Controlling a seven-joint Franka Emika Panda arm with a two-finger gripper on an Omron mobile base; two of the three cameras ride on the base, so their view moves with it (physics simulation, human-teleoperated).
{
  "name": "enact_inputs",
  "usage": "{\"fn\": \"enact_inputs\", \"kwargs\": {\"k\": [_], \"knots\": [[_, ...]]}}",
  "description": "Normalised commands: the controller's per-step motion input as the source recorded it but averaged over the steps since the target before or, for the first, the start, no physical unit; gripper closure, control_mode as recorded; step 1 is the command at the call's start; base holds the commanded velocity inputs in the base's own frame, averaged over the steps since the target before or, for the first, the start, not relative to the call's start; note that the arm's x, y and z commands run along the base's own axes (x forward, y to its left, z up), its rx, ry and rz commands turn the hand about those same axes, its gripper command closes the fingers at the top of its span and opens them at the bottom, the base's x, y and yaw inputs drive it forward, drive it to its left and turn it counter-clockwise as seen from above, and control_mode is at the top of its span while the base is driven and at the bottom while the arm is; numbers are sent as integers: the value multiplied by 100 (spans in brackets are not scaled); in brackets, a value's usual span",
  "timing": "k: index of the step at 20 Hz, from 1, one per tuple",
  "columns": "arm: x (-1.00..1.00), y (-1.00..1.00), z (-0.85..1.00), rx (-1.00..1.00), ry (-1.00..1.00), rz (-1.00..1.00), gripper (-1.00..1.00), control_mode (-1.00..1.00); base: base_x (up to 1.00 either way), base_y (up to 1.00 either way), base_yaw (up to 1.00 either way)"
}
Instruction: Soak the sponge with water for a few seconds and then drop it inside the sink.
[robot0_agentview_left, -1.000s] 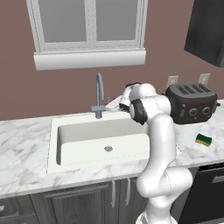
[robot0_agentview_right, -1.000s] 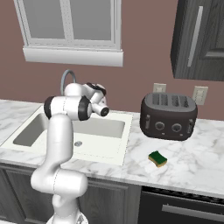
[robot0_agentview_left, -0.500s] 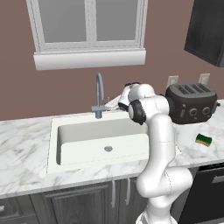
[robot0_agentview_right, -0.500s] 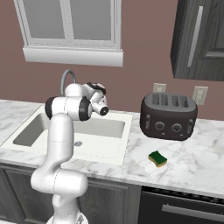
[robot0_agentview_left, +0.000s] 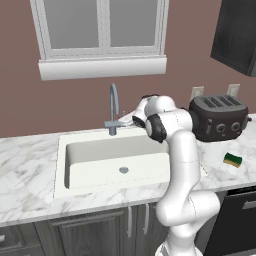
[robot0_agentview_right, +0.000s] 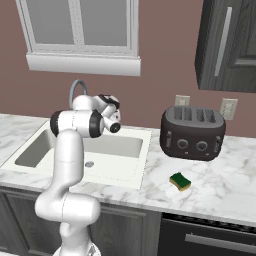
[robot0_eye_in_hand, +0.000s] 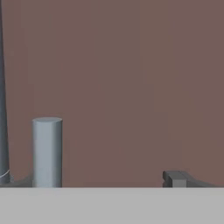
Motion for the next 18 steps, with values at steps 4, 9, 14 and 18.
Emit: {"fn": "enact_inputs", "kwargs": {"k": [4, 9, 14, 18], "knots": [[0, -9, -4, 0, 0, -6, -100, -100, 0, 0, 0], [0, -17, -3, 0, 0, -3, -100, -100, 0, 0, 0], [0, -20, -6, 0, 0, -1, -100, -100, 0, 0, 0], [0, -22, -6, 0, 0, -1, -100, -100, 0, 0, 0]]}}
